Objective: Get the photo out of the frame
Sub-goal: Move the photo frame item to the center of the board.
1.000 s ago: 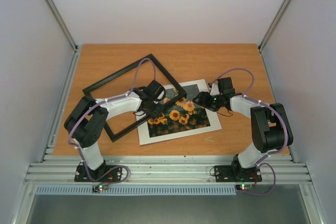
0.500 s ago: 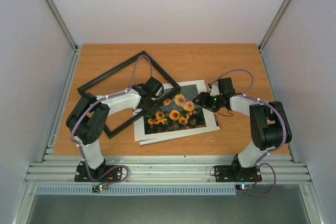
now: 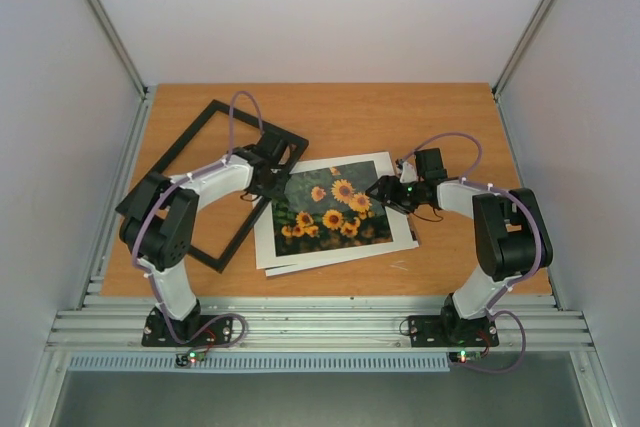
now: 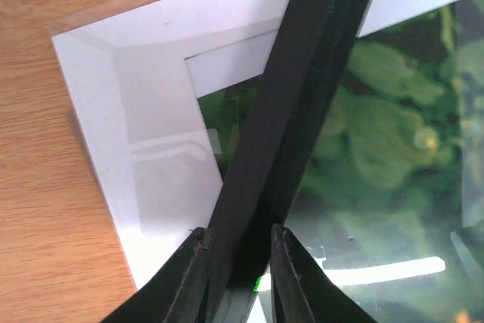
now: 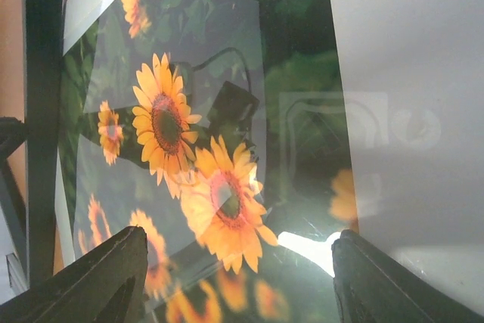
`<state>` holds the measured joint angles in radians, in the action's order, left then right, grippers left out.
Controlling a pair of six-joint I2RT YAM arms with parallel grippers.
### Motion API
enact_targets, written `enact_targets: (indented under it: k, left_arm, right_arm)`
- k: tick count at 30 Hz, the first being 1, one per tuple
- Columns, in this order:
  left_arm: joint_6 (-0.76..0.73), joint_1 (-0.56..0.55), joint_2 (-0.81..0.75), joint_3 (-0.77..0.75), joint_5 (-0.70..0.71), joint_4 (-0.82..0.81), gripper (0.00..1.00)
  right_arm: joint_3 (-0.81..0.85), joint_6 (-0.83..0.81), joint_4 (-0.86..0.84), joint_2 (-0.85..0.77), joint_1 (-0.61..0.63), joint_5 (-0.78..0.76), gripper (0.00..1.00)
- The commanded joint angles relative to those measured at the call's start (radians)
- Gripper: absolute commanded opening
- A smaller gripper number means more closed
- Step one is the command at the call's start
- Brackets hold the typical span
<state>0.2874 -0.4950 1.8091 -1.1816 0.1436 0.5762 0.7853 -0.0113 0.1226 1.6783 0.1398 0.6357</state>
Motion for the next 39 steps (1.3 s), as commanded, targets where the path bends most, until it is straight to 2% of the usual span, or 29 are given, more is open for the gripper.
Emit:
enact_targets:
  k: [1,3,9,13,17,20,26,39]
  left_arm:
    - [0.041,0.071,-0.008,-0.026,0.018,0.003,0.23]
    - [0.035,0.086,0.0,-0.041,-0.001,0.022,0.24]
    - [0.002,0.082,-0.049,0.025,-0.102,-0.051,0.46]
    - [-0.008,0.082,-0.008,0.018,-0.098,-0.038,0.48]
    - [-0.004,0.082,0.033,0.011,-0.123,-0.045,0.44]
    - [0.001,0.084,0.056,-0.007,-0.112,-0.035,0.33]
    - [0.018,0.1,0.068,-0.044,-0.056,-0.019,0.18]
    - [0.007,0.228,0.125,-0.232,0.028,0.043,0.11]
  right_arm:
    - [0.009,-0.001,0.029,0.033,-0.007,-0.021,0.68]
    - [0.008,-0.001,0.028,0.038,-0.006,-0.018,0.67]
    - [0.008,0.0,0.02,0.045,-0.008,-0.016,0.67]
    - [0.009,0.002,0.016,0.057,-0.008,-0.009,0.67]
    - [0.008,0.001,0.018,0.058,-0.008,-0.009,0.68]
    - [0.009,-0.003,0.021,0.058,-0.009,-0.013,0.68]
    - [0.009,-0.002,0.017,0.064,-0.012,-0.008,0.68]
    - [0.008,-0.004,0.015,0.072,-0.023,-0.005,0.68]
